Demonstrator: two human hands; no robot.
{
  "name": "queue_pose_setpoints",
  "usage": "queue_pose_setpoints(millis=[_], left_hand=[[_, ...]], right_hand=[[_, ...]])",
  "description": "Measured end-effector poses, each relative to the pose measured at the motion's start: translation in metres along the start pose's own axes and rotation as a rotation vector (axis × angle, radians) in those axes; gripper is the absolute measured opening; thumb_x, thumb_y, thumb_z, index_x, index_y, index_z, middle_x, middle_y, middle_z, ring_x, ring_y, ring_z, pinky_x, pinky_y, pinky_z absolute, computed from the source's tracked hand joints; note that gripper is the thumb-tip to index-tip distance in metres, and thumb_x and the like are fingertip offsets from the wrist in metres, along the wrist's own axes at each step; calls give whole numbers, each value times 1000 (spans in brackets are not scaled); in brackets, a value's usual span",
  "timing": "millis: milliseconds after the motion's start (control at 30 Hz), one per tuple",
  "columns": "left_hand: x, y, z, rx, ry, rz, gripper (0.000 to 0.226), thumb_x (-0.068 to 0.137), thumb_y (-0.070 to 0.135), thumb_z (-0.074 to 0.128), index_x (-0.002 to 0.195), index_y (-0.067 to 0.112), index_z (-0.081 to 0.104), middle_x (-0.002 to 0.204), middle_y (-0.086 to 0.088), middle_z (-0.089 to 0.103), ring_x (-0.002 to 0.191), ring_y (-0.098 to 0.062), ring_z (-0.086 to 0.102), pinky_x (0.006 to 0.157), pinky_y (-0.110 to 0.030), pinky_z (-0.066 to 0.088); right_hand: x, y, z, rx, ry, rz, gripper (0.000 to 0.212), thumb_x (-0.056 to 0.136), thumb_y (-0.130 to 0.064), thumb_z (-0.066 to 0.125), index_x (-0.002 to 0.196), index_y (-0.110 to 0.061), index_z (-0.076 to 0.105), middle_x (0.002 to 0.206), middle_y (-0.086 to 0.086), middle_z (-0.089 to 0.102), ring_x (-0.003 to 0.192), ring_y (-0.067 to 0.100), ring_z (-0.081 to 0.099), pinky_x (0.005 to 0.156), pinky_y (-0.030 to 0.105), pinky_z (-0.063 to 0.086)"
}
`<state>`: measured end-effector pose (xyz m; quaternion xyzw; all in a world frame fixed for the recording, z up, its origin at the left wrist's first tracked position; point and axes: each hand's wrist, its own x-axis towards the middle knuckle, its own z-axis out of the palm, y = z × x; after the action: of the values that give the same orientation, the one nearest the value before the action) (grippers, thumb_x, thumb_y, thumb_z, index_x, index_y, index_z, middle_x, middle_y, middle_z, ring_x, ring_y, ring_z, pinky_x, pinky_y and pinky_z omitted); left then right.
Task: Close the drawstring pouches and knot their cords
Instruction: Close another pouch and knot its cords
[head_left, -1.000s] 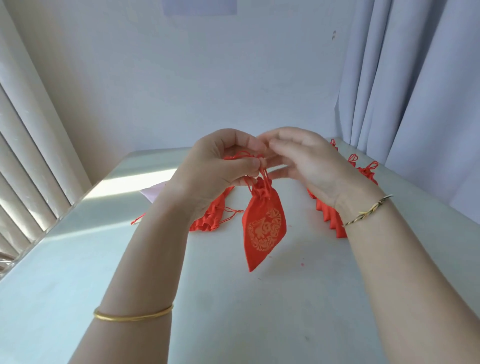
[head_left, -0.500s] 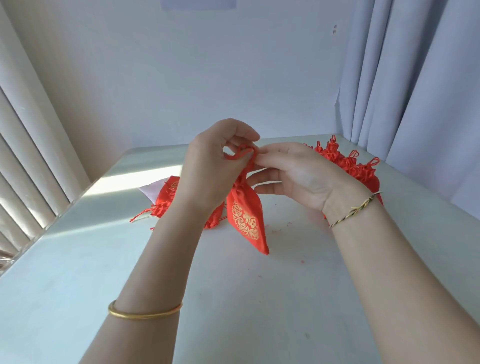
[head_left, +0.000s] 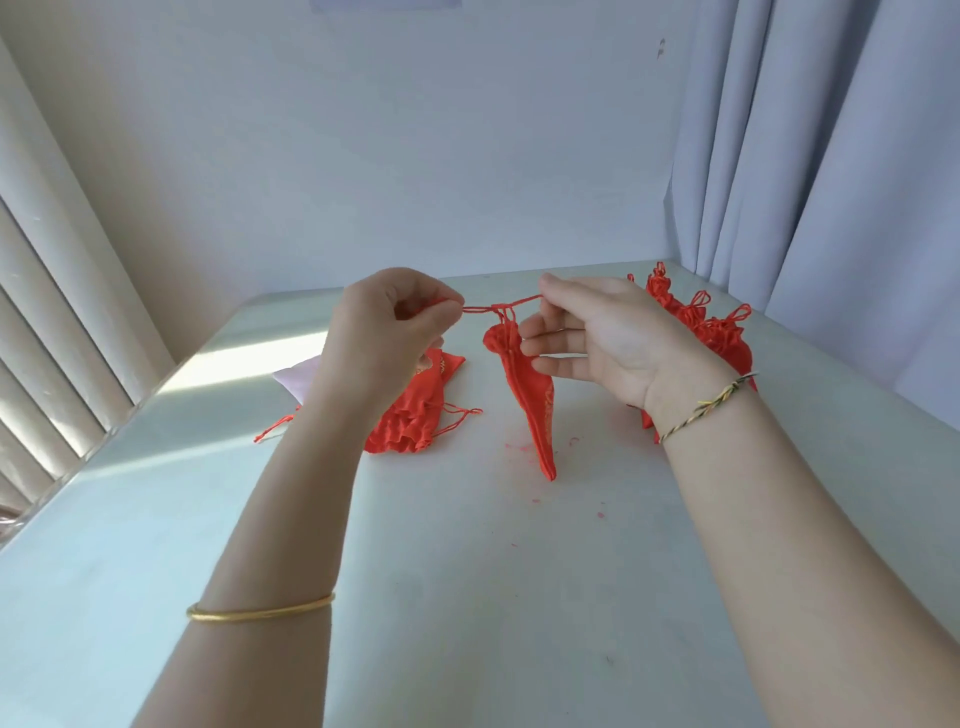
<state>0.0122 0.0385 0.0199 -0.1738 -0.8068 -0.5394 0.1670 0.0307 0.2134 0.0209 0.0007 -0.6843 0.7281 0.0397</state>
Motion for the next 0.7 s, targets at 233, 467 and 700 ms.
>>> queue_pose_setpoints(millis=[233, 467, 700], left_hand=[[2, -6, -15, 94, -10, -49, 8, 87, 12, 63, 85, 15, 71, 53, -1, 49, 37, -2, 42, 41, -8, 33], [4, -15, -29, 149, -93, -154, 12, 82, 20, 70, 70, 20, 70, 41, 9, 50, 35, -5, 36, 43, -17, 36], [4, -17, -37, 115, -125, -169, 27, 90, 20, 59, 65, 14, 66, 46, 14, 55, 43, -1, 43, 54, -27, 34]], right_hand=[[4, 5, -8, 10, 128, 29, 29, 92, -29, 54, 67, -15, 55, 56, -2, 63, 51, 12, 61, 54, 24, 52], [8, 9, -14, 67, 210, 54, 28, 93, -23, 54, 67, -13, 56, 47, -4, 61, 43, 8, 58, 48, 20, 51], [15, 24, -15, -149, 414, -76, 30, 90, -5, 47, 61, -9, 45, 57, 8, 49, 30, 5, 45, 36, 16, 40]])
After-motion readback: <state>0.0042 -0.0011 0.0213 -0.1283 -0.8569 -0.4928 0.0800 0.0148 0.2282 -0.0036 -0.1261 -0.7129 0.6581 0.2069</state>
